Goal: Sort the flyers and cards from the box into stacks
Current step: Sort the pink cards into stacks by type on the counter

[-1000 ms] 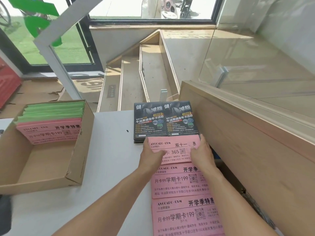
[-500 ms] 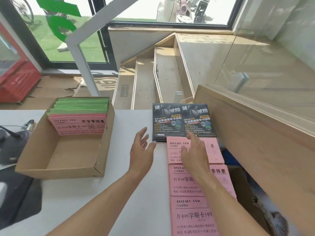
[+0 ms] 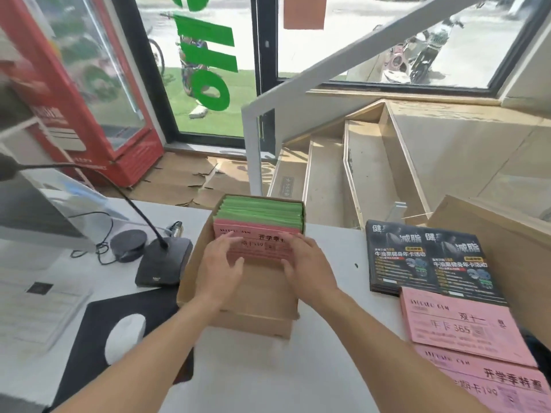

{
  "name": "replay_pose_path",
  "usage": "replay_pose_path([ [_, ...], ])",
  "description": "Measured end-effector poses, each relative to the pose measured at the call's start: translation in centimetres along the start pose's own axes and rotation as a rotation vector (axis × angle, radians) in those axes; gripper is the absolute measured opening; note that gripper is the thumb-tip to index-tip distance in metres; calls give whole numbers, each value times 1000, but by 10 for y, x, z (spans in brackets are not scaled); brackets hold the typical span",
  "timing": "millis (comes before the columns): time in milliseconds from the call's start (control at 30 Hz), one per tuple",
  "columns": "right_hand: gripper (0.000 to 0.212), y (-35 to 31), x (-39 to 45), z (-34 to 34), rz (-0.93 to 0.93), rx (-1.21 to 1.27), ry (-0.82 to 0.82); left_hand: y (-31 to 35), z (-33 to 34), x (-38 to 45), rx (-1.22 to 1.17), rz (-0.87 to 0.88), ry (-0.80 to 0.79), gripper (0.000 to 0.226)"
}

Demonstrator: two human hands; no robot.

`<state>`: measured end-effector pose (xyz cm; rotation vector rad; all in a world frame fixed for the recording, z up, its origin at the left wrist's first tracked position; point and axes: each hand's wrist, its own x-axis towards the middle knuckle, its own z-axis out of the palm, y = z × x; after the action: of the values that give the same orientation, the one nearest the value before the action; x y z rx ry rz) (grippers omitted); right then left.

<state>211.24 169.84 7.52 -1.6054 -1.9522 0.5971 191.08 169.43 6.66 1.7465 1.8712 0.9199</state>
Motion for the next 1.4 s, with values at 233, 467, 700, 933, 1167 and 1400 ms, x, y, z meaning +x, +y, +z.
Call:
replay_pose_path([
  [233,60,-5,36,39,-31,-374,-130,-38,-7,35,197,223,-182,73],
  [467,50,1,32,52,-41,-438,67,-42,0,49,180,267,-213,85],
  [700,46,-3,30,50,-106,-402,195,-44,4,44,116,246,-197,80],
  [933,45,-2,28,52,-83,-442,221,-37,-2,41,86,193,-230,81],
  [1167,54,1,28,54,-96,-509,179,-45,2,41,135,215,-252,86],
  [1400,53,0,28,55,-97,-507,189,-48,2,39,140,212,-205,79],
])
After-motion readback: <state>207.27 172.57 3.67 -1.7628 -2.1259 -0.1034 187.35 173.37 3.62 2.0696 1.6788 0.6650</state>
